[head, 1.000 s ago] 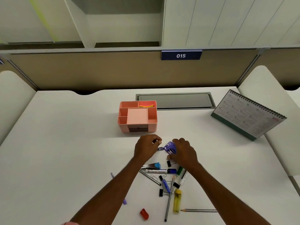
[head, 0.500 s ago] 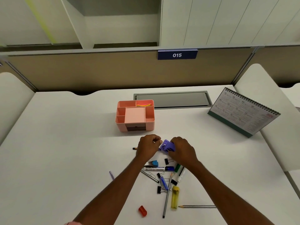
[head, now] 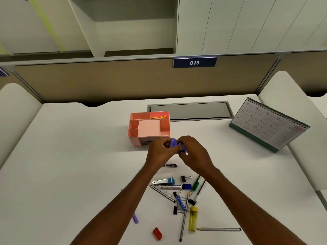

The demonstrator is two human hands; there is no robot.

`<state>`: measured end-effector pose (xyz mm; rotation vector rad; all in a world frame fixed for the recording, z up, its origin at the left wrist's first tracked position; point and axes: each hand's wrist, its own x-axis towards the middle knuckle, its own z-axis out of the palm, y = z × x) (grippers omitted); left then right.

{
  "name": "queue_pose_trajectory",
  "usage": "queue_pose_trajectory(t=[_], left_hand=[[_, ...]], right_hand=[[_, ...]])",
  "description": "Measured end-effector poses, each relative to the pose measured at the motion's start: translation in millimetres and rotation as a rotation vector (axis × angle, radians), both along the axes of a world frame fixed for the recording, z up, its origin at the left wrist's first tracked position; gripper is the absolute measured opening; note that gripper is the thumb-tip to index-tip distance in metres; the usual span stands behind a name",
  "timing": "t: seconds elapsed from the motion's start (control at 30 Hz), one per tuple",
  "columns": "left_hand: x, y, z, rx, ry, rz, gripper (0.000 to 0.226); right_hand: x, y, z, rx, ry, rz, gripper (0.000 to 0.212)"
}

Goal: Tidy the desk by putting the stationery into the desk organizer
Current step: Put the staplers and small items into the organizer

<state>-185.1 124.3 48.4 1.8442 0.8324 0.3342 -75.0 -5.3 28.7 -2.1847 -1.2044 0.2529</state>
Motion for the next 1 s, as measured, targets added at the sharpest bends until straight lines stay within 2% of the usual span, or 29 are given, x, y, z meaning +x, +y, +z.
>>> queue_pose_trajectory(t=[0.13, 0.23, 0.4, 0.57, 0.77, 1.0], left_hand=[[2.1, 12.1, 16.3, 0.096, -0.01, 0.086, 0.034], [3.2, 26.9, 25.8, 0.15, -0.032, 0.192, 0.037], [10.7, 51.2, 37.3, 0.215, -0.035, 0.34, 0.029], [25.1, 59.6, 36.1, 0.246, -0.038, 0.389, 0.025], [43.0, 53.0, 24.5, 0.235, -0.045, 0.399, 0.037], [51.5, 50.2, 26.7, 0.262, -0.016, 0.438, 0.04]], right_hand=[[1.7, 13.6, 14.8, 0.1, 0.027, -0.038, 0.064], [7.1, 15.9, 19.3, 0.132, 0.027, -0.11, 0.068], [9.9, -0.9, 7.2, 0.138, 0.08, -0.188, 0.066], [6.9, -11.2, -5.6, 0.082, 0.128, -0.211, 0.064], [9.2, -5.9, -4.3, 0.093, 0.176, -0.198, 0.057], [20.9, 52.0, 18.3, 0.104, 0.157, -0.101, 0.049]])
